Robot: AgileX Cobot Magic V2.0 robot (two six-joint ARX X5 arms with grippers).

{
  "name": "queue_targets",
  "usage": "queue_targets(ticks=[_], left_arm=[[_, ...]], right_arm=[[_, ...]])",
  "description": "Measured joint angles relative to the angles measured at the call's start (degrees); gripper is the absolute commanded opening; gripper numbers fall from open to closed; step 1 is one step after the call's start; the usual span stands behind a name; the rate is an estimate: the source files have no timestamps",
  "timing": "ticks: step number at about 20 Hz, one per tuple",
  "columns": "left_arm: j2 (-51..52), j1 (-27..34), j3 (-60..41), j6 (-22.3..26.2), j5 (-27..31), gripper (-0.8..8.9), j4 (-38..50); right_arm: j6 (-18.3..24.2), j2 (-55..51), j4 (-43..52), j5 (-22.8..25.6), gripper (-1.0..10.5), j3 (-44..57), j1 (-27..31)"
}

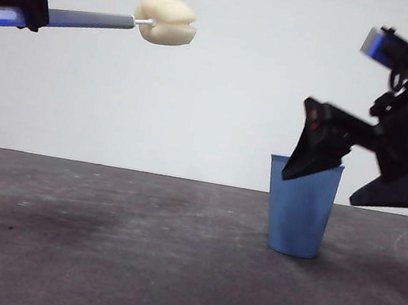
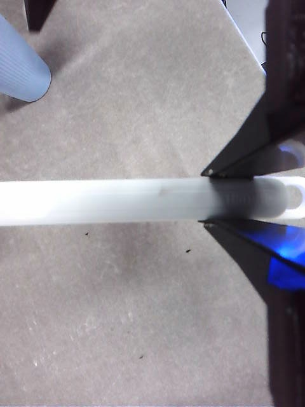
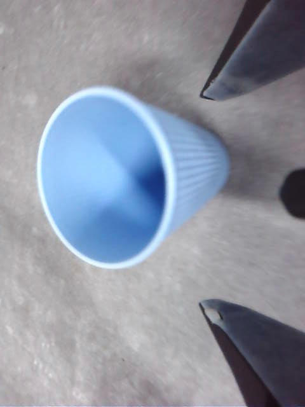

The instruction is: Pick up the cup brush,pick up the cup,insert the brush into the cup,clean the cup,put the cup brush back,put the cup back to the fixed position on the table

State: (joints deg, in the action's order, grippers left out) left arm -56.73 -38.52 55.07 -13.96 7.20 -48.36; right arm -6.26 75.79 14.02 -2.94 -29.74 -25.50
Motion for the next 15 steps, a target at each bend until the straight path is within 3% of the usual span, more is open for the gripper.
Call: queue_targets(ticks=[13, 14, 15], left_arm=[[0.00, 0.00, 0.00, -0.66, -0.02, -0.09, -2.21], [0.00, 0.00, 0.00, -0.66, 0.00, -0.09, -2.23], [0.00, 0.00, 0.00, -0.66, 0.00, -0.09, -2.25]], right_arm=[[2.43, 18.53, 26.60, 0.13, 5.9, 0.02, 1.51], [2.43, 19.45, 28.15, 0.15, 5.8, 0.02, 1.51], [2.43, 20.17, 29.66, 0.15, 5.0, 0.02, 1.51]])
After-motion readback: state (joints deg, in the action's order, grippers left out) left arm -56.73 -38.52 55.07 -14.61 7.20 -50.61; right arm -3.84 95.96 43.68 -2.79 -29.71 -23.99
